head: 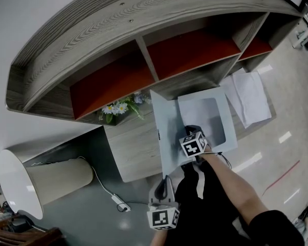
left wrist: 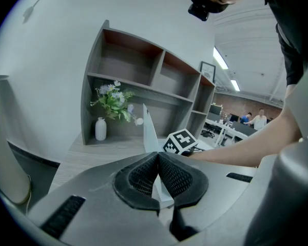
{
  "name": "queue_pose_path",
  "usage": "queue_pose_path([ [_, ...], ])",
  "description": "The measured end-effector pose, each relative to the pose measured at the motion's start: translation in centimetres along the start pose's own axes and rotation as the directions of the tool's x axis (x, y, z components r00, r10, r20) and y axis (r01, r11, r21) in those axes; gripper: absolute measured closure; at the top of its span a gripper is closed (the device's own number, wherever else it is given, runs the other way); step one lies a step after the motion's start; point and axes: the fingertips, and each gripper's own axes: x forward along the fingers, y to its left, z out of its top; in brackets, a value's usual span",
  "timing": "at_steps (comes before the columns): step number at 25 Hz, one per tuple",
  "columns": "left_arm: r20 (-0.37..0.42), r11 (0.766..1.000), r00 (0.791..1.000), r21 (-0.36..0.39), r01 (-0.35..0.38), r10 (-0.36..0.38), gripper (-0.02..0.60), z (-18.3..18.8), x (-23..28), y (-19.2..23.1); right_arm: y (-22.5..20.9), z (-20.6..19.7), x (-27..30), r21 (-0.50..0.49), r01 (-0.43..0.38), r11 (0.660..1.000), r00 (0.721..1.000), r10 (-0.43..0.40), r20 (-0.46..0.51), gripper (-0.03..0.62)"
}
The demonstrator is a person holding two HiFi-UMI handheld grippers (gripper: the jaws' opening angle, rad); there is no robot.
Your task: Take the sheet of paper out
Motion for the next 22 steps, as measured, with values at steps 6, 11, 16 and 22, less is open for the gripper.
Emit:
queue_pose_path([
  [6, 0.011, 1.0, 1.0, -0.003, 0.002, -0.002, 0.568, 0.1, 0.1, -0.1, 0.6, 1.0, -1.2, -0.01, -0.02, 1.0, 0.999, 0.02, 0.033, 0.577],
  [11, 0.015, 1.0, 1.0, 0.002, 0.012, -0.012, 0.568, 0.0, 0.0, -0.2, 1.5, 1.7, -2.4, -0.013, -0.042, 0.999, 0.997, 0.043, 0.059, 0.58],
  [16, 0.023, 1.0, 1.0, 0.003, 0.016, -0.016, 0.568, 0.0, 0.1, -0.4, 2.3, 2.6, -4.0, 0.004, -0.075, 0.997, 0.992, 0.074, 0.099, 0.58],
  [22, 0.03, 1.0, 0.999, 0.009, 0.02, -0.021, 0.568, 0.0, 0.2, -0.7, 2.9, 4.3, -5.9, 0.039, -0.113, 0.993, 0.982, 0.105, 0.158, 0.58],
])
